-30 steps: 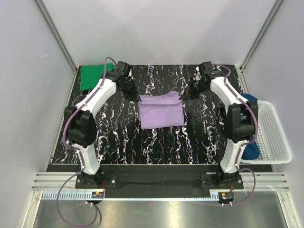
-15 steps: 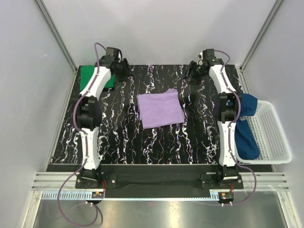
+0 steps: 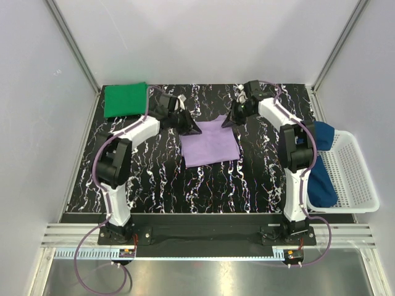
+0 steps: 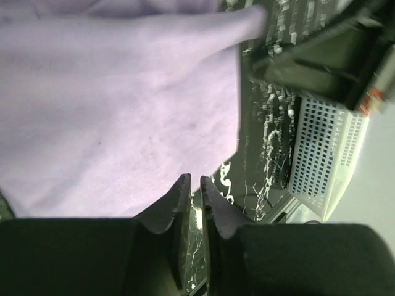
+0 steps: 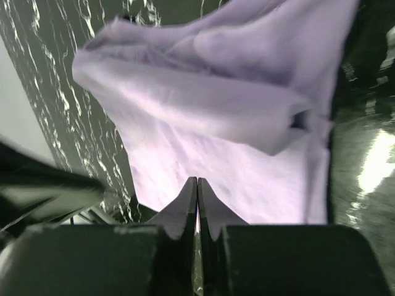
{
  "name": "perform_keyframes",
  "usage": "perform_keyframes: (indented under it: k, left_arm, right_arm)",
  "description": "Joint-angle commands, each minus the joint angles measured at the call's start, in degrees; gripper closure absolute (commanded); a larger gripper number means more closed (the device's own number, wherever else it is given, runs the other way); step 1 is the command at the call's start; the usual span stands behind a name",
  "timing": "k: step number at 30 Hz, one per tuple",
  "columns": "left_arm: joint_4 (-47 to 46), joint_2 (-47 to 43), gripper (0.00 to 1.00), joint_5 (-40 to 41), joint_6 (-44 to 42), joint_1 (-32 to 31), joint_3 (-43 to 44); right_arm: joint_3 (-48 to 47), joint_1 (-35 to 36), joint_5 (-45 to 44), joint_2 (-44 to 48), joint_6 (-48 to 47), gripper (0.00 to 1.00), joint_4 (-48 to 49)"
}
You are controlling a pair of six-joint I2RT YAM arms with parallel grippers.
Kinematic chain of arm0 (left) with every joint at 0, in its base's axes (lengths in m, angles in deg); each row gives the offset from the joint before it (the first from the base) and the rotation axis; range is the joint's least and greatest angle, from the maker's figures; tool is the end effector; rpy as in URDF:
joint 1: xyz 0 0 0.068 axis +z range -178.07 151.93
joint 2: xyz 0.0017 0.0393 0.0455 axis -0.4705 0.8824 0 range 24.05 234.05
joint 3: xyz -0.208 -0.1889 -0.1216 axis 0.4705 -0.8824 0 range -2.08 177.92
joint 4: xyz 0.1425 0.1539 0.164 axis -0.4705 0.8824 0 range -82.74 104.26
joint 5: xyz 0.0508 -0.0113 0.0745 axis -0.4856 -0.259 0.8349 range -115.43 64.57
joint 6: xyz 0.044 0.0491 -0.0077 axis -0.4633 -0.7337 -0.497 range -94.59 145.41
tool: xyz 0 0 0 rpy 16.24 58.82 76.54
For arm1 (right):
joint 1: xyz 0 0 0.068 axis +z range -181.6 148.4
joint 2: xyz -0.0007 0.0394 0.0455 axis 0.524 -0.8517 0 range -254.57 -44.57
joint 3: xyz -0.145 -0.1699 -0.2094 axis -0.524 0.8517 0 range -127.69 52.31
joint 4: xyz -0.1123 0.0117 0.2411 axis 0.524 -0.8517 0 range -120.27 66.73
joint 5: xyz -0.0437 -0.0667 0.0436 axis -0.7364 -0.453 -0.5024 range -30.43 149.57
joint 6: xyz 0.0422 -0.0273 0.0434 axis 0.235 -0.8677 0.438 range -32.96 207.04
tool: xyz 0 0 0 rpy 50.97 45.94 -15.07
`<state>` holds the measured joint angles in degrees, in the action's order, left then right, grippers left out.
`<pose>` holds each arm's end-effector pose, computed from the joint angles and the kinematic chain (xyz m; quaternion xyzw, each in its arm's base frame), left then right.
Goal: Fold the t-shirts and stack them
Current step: Fold the tshirt
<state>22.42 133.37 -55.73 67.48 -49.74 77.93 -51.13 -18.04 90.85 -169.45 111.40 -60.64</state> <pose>0.4096 -0.1913 0.2412 -0.0580 0.8939 -0.4018 0.1900 0.4864 0.1455 0.2210 0.0150 0.9302 0.3297 0.1605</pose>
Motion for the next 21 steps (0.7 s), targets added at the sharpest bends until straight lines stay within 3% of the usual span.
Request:
perform_keyframes:
  k: [1, 10, 15, 18, 21]
  left_arm:
    - [-9.0, 2.6, 0.85, -2.6, 4.3, 0.6, -0.1]
    - [1.3, 6.8, 0.89, 3.9, 2.1, -0.8, -2.2]
    - [1.3, 5.9, 0.89, 7.3, 0.6, -1.2, -7.6]
    - [2.0, 7.3, 0.89, 7.5, -0.7, -1.2, -6.8]
    - [3.8, 8.3, 0.89, 8.0, -1.8, -1.2, -4.3]
  right_arm:
    - [2.3, 0.3, 3.5, -0.1, 2.7, 0.96, 8.1]
    - [1.0, 0.4, 4.2, -9.0, 7.0, 1.00, 23.4]
    - [-6.6, 0.1, 3.7, -17.7, 10.4, 1.00, 30.9]
    - [-10.6, -1.3, 4.3, -21.5, 14.0, 1.00, 35.7]
    - [-15.6, -2.0, 5.4, -24.3, 16.1, 0.97, 34.5]
